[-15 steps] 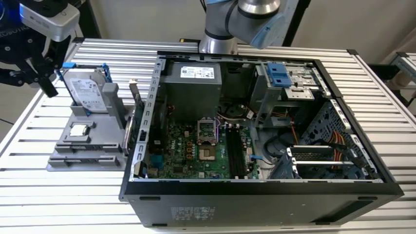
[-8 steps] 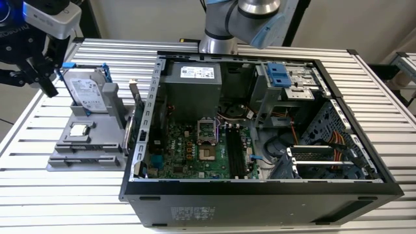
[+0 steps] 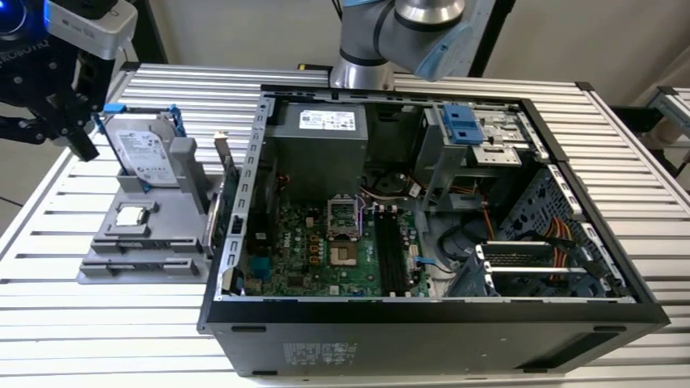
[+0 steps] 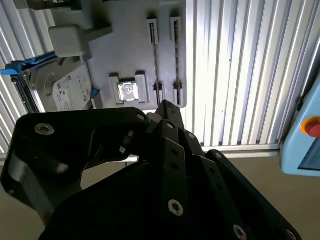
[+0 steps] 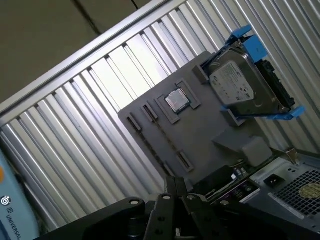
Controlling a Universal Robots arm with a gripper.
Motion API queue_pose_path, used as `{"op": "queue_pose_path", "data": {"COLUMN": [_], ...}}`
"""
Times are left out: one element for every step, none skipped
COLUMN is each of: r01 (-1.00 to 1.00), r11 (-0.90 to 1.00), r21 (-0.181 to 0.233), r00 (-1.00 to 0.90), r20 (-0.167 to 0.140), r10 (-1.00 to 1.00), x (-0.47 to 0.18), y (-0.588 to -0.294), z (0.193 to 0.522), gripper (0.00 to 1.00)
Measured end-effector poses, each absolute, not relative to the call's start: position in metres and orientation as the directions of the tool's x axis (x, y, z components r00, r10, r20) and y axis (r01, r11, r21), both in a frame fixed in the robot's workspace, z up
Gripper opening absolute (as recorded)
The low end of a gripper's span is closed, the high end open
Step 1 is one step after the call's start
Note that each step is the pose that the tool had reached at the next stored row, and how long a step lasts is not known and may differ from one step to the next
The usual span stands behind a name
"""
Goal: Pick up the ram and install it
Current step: 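Pick up the ram and move it above insertion slot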
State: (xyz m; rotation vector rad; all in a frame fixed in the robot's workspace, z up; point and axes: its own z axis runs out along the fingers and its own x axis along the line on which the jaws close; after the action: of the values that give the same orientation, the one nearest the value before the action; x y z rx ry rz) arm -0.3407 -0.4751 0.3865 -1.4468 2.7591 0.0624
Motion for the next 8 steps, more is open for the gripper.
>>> {"op": "queue_pose_path", "data": {"r01": [-0.828, -0.832, -0.837, -0.842, -0.847, -0.852, -0.857, -0.862], "r11": [0.561, 0.554, 0.547, 0.540, 0.531, 0.523, 0.515, 0.507], "r21": [0.022, 0.022, 0.021, 0.020, 0.020, 0.020, 0.020, 0.020], "r00": [-0.561, -0.554, -0.547, -0.540, -0.532, -0.524, -0.515, -0.507], "r20": [-0.042, -0.043, -0.043, -0.044, -0.044, -0.044, -0.044, -0.044], "r10": [-0.826, -0.831, -0.836, -0.841, -0.846, -0.851, -0.856, -0.861], "x": [-0.3407, -0.3407, -0.3408, -0.3408, -0.3408, -0.3408, -0.3408, -0.3408], "y": [-0.4750, -0.4750, -0.4749, -0.4749, -0.4749, -0.4749, -0.4748, -0.4747], "z": [0.3864, 0.3864, 0.3864, 0.3864, 0.3864, 0.3864, 0.3864, 0.3865], "gripper": [0.00, 0.00, 0.00, 0.00, 0.00, 0.00, 0.00, 0.00]}}
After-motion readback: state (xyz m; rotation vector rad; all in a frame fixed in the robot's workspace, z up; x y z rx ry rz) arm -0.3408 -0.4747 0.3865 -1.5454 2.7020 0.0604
